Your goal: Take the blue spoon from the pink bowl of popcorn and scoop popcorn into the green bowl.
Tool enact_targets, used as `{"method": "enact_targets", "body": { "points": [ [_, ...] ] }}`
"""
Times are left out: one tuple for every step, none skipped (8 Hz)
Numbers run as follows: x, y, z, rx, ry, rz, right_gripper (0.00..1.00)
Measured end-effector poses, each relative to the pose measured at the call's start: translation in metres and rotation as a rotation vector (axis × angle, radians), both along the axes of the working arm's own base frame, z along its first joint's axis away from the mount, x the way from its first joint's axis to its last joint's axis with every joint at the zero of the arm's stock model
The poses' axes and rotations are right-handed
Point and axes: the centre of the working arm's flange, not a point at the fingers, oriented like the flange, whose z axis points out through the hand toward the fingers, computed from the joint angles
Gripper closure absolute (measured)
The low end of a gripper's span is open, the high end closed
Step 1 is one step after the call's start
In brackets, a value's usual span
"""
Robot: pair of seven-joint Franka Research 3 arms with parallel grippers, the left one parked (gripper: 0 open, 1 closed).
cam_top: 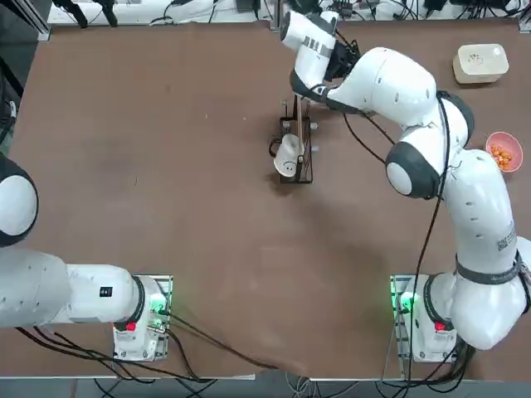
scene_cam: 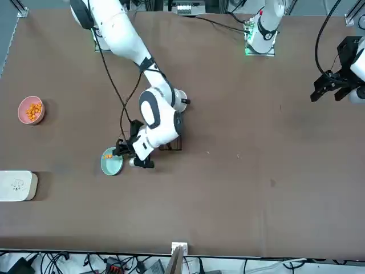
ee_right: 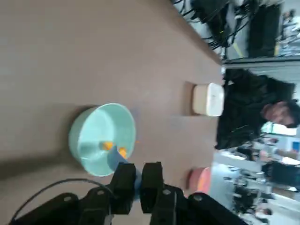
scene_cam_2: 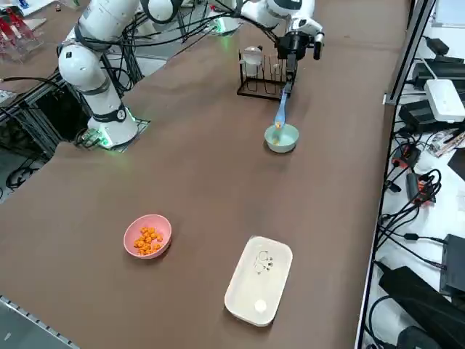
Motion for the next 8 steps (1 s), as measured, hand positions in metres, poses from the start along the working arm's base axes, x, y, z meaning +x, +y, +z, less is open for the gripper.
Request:
{"method": "enact_targets", "body": {
  "points": [
    [0.007,-0.010,0.004,0.089,0.022,-0.053,0.89],
    [0.018,-0.025,0.014,0.171,0.044,-0.092,0.89],
    [0.027,-0.042,0.028,0.242,0.078,-0.112,0.89],
    [0.034,-0.055,0.043,0.301,0.101,-0.126,0.89],
    [0.038,-0.064,0.055,0.339,0.105,-0.131,0.89],
    [0.041,-0.070,0.064,0.356,0.105,-0.131,0.89],
    [0.042,-0.072,0.068,0.362,0.103,-0.131,0.89],
    [0.042,-0.074,0.070,0.360,0.103,-0.135,0.89]
  ]
}}
